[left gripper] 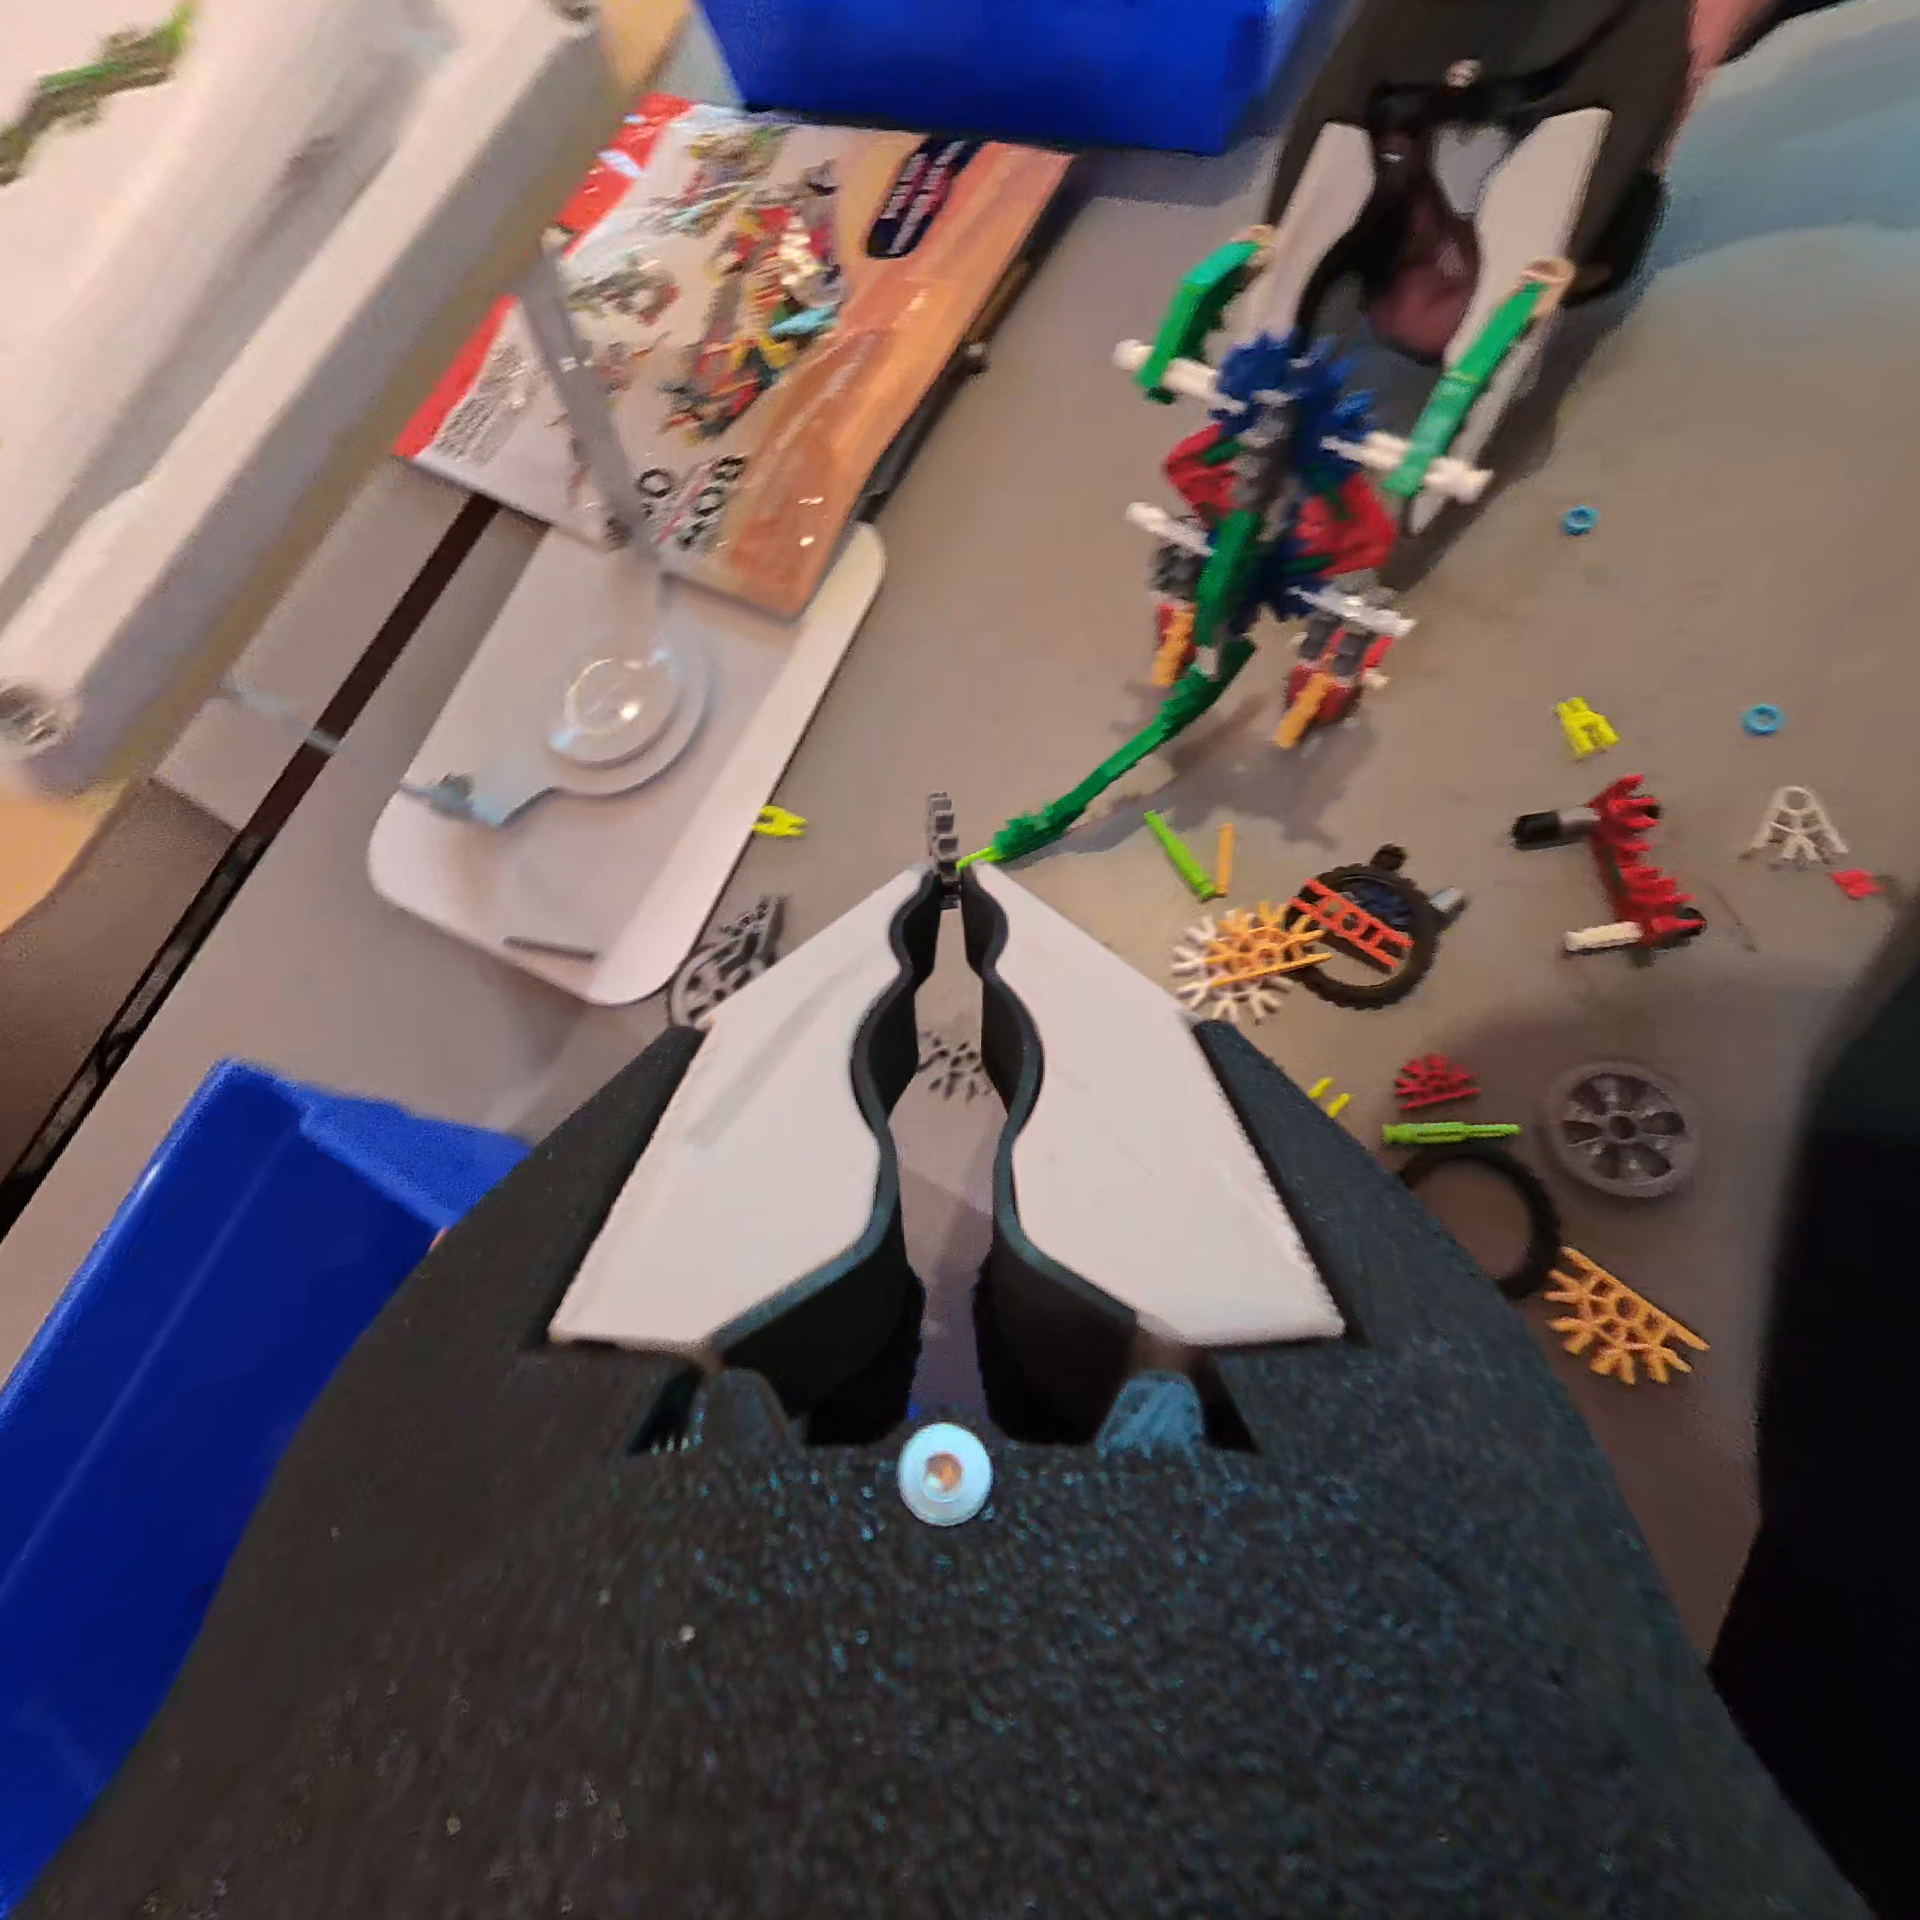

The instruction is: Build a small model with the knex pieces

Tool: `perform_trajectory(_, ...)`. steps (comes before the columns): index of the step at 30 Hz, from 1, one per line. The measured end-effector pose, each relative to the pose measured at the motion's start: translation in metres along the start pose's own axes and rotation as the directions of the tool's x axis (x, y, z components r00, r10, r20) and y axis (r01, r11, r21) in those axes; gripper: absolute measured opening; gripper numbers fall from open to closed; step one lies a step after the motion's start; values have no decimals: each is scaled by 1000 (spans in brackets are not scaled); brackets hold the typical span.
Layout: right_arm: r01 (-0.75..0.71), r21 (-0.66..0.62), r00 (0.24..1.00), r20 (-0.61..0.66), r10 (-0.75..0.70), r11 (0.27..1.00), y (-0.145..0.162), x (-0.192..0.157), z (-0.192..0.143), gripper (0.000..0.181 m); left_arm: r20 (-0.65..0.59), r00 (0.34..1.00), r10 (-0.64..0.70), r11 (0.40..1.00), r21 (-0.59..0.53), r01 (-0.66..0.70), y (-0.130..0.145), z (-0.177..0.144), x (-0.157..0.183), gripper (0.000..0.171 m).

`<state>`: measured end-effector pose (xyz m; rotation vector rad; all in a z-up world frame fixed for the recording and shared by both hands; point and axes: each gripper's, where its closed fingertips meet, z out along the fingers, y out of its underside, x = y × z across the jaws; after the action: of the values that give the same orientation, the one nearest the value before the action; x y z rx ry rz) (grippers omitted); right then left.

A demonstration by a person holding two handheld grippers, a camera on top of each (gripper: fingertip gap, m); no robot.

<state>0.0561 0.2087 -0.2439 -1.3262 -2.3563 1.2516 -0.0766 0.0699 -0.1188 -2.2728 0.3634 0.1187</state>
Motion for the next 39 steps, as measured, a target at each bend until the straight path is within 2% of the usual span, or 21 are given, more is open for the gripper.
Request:
perform_trajectory(3, -1, 0, 1000, 1, 1, 1000, 0, 0, 0, 72, -76, 997, 34, 999, -9, -35, -4, 13, 28, 2)
perform_trajectory(5, -1, 1, 1000, 1, 1, 1000, 0, 0, 0, 72, -118, 992, 37, 998, -42, -43, 3, 23, 41, 2)
perform_trajectory(10, -3, 1, 1000, 2, 3, 1000, 0, 0, 0, 71, -137, 985, 106, 984, -127, -123, 26, 39, 55, 2)
perform_trajectory(14, -4, 1, 1000, 4, 4, 1000, 0, 0, 0, 71, -118, 967, 224, 946, -211, -245, 44, 50, 61, 2)
perform_trajectory(17, -3, 1, 1000, 3, 3, 1000, 0, 0, 0, 71, -135, 956, 260, 929, -236, -286, 51, 54, 67, 2)
perform_trajectory(30, -5, 2, 1000, 4, 5, 1000, 0, 0, 0, 71, -152, 941, 301, 898, -286, -334, 64, 58, 73, 6)
perform_trajectory(39, -4, 1, 1000, 3, 4, 1000, 0, 0, 0, 71, -150, 950, 273, 917, -257, -304, 57, 56, 72, 12)
